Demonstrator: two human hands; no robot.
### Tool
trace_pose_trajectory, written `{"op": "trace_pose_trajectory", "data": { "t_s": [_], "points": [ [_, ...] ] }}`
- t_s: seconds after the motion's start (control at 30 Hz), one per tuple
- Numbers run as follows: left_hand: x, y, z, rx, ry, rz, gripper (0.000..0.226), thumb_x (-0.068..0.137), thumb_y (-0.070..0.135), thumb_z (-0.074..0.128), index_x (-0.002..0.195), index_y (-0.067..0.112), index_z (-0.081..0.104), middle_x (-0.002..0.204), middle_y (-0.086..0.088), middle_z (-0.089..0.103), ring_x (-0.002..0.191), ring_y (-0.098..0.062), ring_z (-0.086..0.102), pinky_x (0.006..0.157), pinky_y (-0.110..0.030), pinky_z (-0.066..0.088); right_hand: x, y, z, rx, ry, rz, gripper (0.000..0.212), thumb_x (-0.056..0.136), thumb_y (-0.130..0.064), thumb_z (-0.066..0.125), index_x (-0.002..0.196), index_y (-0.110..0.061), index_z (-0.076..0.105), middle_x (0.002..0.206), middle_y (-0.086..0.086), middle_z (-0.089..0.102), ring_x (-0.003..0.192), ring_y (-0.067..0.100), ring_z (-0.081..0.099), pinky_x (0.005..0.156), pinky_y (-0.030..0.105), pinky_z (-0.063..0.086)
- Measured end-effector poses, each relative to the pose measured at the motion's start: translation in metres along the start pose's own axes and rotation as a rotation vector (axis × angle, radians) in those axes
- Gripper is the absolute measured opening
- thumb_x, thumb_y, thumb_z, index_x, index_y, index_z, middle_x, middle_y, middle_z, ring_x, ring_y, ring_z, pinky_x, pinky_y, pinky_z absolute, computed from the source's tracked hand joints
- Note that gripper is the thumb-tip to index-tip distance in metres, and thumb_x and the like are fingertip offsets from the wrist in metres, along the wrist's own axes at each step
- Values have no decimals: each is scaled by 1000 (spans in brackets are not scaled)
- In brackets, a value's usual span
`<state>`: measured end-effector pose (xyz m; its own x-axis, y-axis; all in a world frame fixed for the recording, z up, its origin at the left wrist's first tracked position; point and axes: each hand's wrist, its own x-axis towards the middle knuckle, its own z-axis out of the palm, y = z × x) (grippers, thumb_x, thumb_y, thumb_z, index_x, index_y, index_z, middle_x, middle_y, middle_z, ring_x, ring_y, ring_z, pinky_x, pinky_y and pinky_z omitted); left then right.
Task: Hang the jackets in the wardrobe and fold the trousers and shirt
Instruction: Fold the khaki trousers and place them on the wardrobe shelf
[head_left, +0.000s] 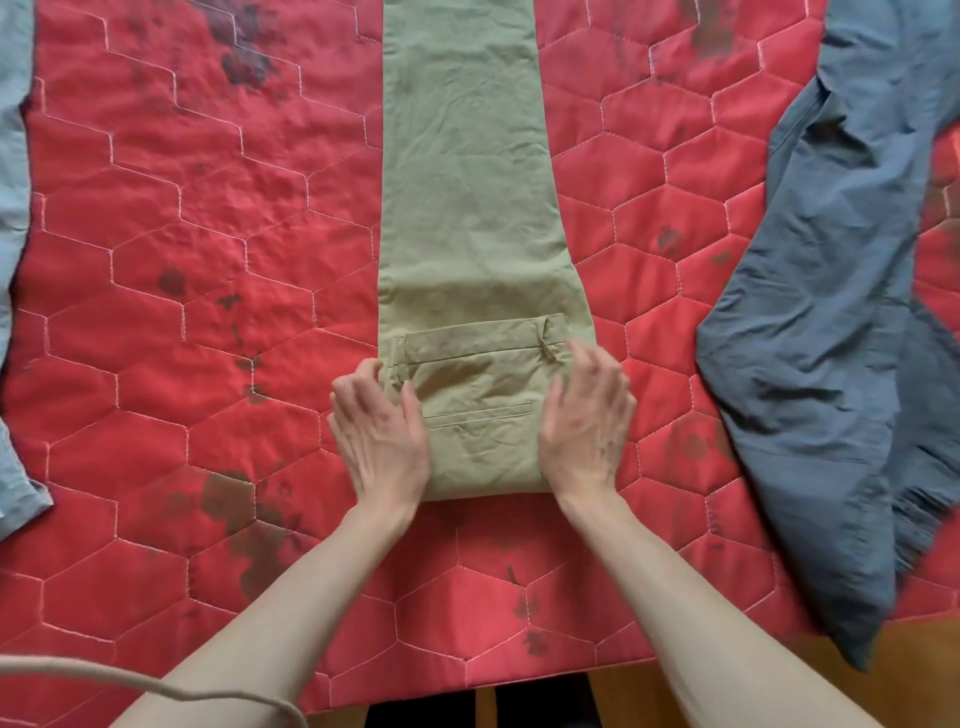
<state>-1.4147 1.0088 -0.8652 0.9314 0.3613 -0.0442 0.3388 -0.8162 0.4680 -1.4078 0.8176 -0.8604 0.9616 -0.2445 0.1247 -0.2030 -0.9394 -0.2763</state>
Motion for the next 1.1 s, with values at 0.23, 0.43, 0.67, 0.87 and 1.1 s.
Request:
{"op": "trace_pose_trajectory", "data": {
  "t_s": [0.23,0.43,0.67,0.87,1.1],
  "points": [
    [-8,-1,17,216,-251,697,60,106,29,42,159,2,36,168,-15,31,157,-32,27,128,-50,23,-14,-21,18,-15,-286,-325,61,105,-34,50,162,-17,34,171,3,25,160,21,19,126,50,24],
    [17,-26,24,305,-363,772,77,102,57,43,165,18,25,174,-13,12,160,-41,4,129,-57,13,-16,-9,33,-61,-263,-74,68,104,-56,41,163,-24,32,171,-2,27,161,20,12,129,51,11],
    [36,-31,16,365,-416,896,84,100,66,40,166,18,21,173,-20,8,160,-41,6,128,-57,16,-15,19,28,2,-352,-248,71,104,-57,40,165,-24,27,174,-2,17,162,25,5,129,50,12],
    [41,-60,11,318,-481,1006,82,103,59,39,167,14,13,175,-14,5,162,-31,7,130,-47,13,-17,57,25,20,-358,-447,69,102,-50,43,165,-26,27,174,-4,18,161,25,12,129,52,12],
    [56,-58,-8,295,-542,1106,81,95,30,48,166,8,17,174,-17,10,162,-32,8,129,-46,15,12,75,-2,73,-570,-664,71,97,-29,44,165,-24,25,174,-2,15,162,24,6,129,46,15]
  ]
}}
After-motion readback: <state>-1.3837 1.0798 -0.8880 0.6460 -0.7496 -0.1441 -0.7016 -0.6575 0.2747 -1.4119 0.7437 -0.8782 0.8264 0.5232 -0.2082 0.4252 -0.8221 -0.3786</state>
